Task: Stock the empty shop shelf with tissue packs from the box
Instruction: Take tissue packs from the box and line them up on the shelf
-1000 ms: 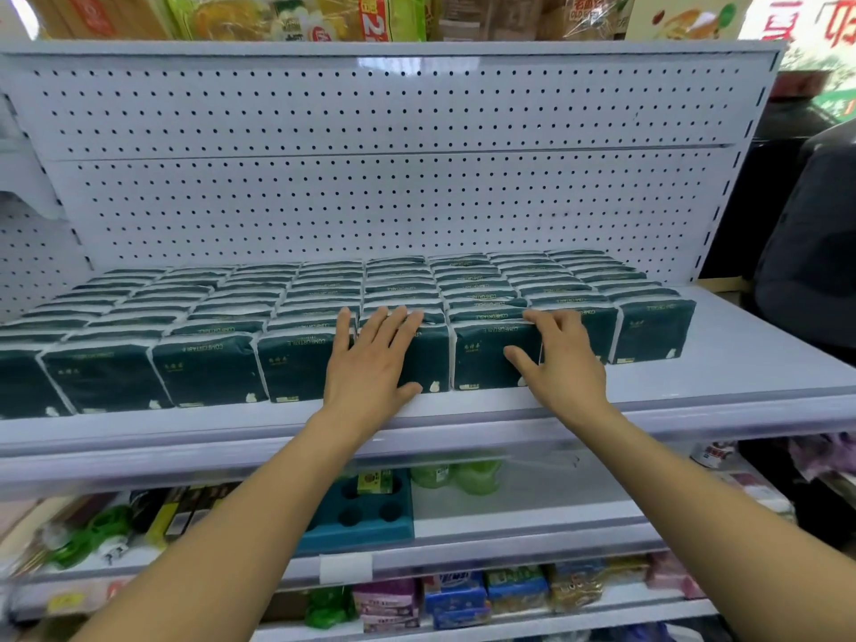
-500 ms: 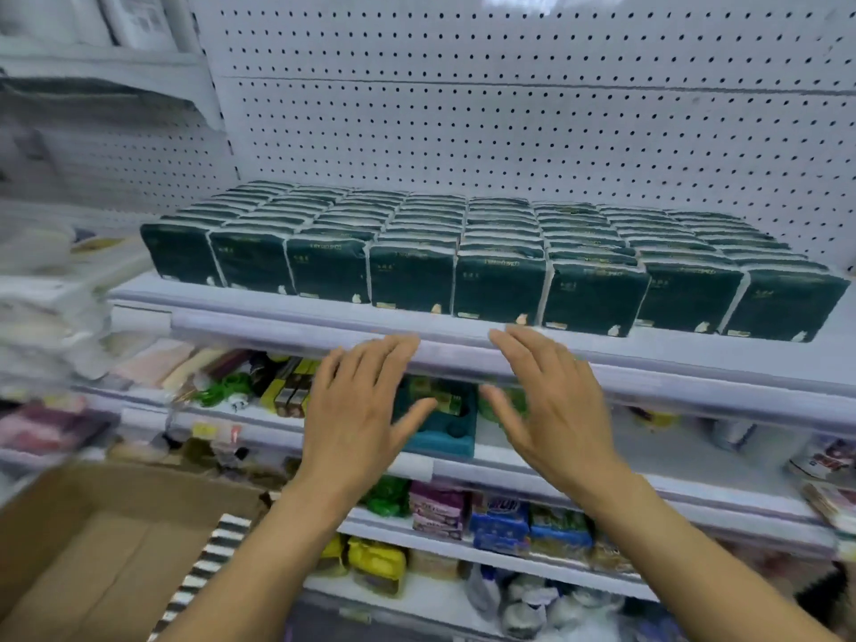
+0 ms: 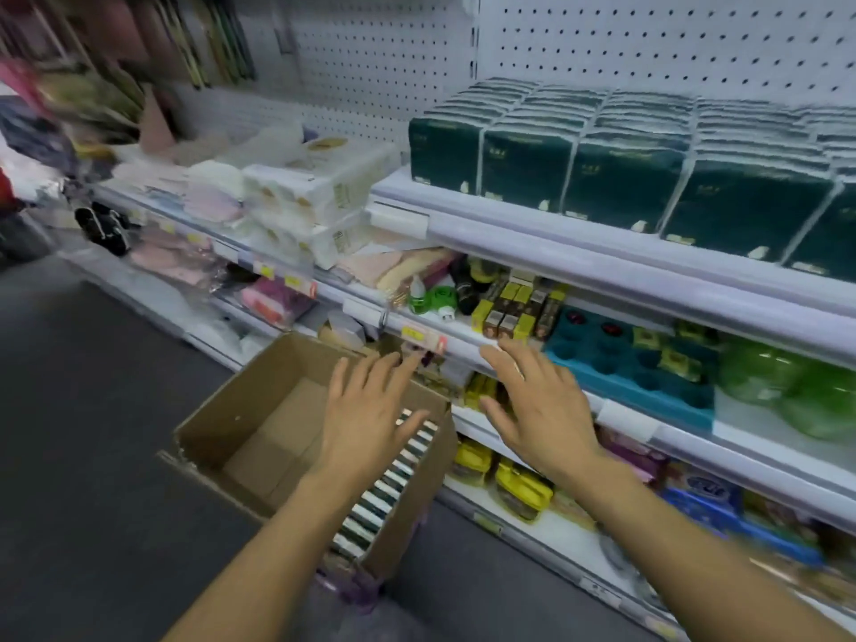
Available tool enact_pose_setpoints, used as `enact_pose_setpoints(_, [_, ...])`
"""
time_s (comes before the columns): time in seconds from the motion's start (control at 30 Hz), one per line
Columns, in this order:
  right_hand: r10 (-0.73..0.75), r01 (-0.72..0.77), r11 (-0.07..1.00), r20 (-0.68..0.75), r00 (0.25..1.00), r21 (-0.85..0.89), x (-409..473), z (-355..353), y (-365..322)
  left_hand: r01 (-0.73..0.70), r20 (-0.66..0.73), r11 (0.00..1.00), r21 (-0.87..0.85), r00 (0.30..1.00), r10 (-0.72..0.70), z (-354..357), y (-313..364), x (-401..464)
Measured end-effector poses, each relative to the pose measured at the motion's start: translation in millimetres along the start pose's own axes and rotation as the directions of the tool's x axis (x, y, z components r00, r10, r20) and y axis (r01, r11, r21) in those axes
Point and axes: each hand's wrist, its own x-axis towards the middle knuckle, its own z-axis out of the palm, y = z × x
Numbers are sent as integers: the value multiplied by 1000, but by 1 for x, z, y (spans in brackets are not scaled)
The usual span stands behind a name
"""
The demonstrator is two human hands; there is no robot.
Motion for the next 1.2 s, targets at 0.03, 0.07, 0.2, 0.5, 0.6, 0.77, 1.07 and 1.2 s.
enact_pose_setpoints(0.03, [0,0,1000,8,1000,5,8,12,-13,3,17,1000,3,1000,-4,5,-19,-2])
enact_pose_setpoints(0.07, [1,-1,1000,19,1000,7,16,24,-27,7,35,1000,3,999,-7,10,-38,-4])
enact_pose_setpoints(0.2, [36,-39,999,101,994,22,40,80,-68,22,139,999,-24,990,-18,37,-107,-8])
enact_pose_setpoints(0.5, [152,-181,983,453,879,21,41,188,-104,67,494,987,-147,870,14,130,-191,-28])
enact_pose_setpoints(0.6, [145,-171,985,561,815,-7,40,217,-106,147,565,963,-228,825,7,161,-196,-35])
enact_pose_setpoints(0.77, [121,-63,992,655,746,-111,51,268,-98,282,651,909,-305,759,-17,219,-195,-43])
enact_pose_setpoints(1.07, [105,51,984,787,608,-171,66,357,-101,537,779,760,-366,624,-66,311,-186,-43])
enact_pose_setpoints(1.2, [83,103,979,814,575,-173,63,376,-103,534,776,753,-385,628,-49,328,-180,-44])
